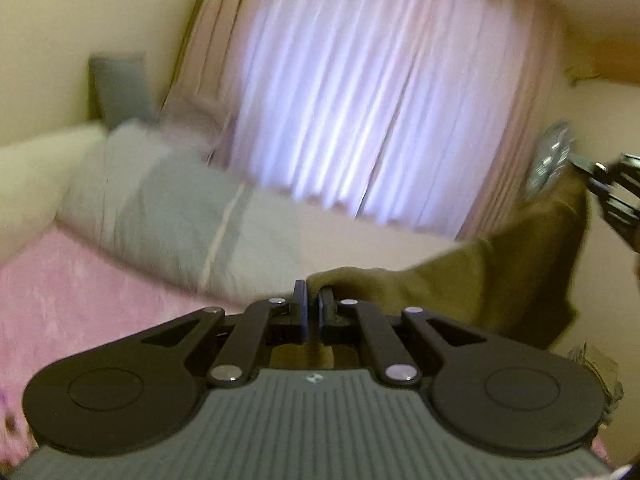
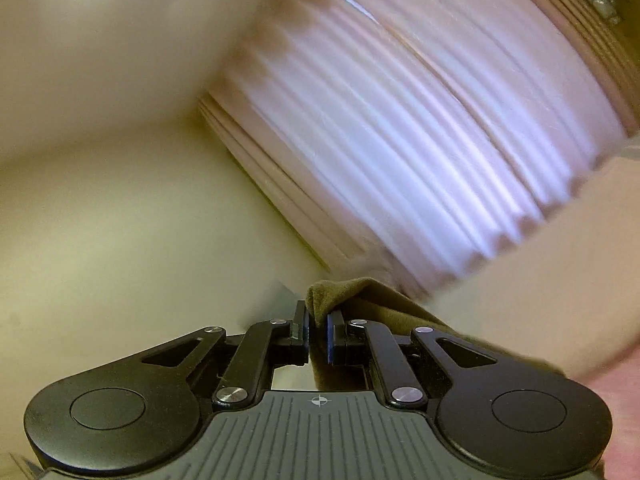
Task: Fold clothes
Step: 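Lift the shirt with both grippers and lay it flat on the bedspread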
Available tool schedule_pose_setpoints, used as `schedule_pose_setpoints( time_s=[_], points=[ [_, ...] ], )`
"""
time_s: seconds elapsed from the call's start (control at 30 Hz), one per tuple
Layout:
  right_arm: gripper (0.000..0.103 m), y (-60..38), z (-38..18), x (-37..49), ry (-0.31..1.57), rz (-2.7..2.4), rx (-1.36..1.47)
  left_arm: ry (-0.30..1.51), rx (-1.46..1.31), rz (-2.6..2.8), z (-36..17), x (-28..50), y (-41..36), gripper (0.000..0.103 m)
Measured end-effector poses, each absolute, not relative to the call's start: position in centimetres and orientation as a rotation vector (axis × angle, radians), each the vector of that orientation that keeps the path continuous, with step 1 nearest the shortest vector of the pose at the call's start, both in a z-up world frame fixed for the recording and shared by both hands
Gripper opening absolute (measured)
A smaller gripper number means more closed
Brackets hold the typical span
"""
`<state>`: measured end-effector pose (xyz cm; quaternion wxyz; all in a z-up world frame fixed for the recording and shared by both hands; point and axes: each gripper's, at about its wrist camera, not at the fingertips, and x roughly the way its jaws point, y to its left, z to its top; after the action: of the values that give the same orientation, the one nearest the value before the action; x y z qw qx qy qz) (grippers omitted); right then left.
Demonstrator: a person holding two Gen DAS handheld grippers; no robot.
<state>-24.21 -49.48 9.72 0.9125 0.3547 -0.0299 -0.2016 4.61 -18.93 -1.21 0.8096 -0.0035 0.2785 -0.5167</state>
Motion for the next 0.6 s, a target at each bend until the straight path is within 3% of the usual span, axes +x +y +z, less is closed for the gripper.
schedule_pose_setpoints(
  time_s=[0.03, 0.07, 0.1, 0.2, 0.47, 0.6],
  points=[
    [0.018, -50.2, 10.1, -25.1, 0.031, -0.47, 0.724, 0.644, 0.02, -1.08, -1.6, 3.7, -20.0, 0.004],
    [0.059, -50.6, 9.8, -25.7, 0.113, -0.549, 0.718, 0.683, 0.054, -1.059, -2.2, 2.8, -20.9, 0.005],
    [0.09, -50.6, 9.3, -26.8, 0.176, -0.63, 0.709, 0.697, 0.085, -1.047, -2.7, 1.9, -21.4, 0.006],
    [0.09, -49.7, 7.0, -30.7, 0.312, -0.742, 0.696, 0.735, 0.194, -1.061, -4.2, -0.7, -22.1, 0.011],
    [0.09, -40.7, -7.1, -42.1, 0.699, -0.968, 1.004, 0.934, 0.445, -1.166, -11.0, -4.4, -23.2, 0.017],
    [0.09, -34.9, -10.8, -44.9, 0.83, -1.039, 1.073, 0.993, 0.547, -1.264, -12.2, -7.3, -22.2, 0.018]
  ],
)
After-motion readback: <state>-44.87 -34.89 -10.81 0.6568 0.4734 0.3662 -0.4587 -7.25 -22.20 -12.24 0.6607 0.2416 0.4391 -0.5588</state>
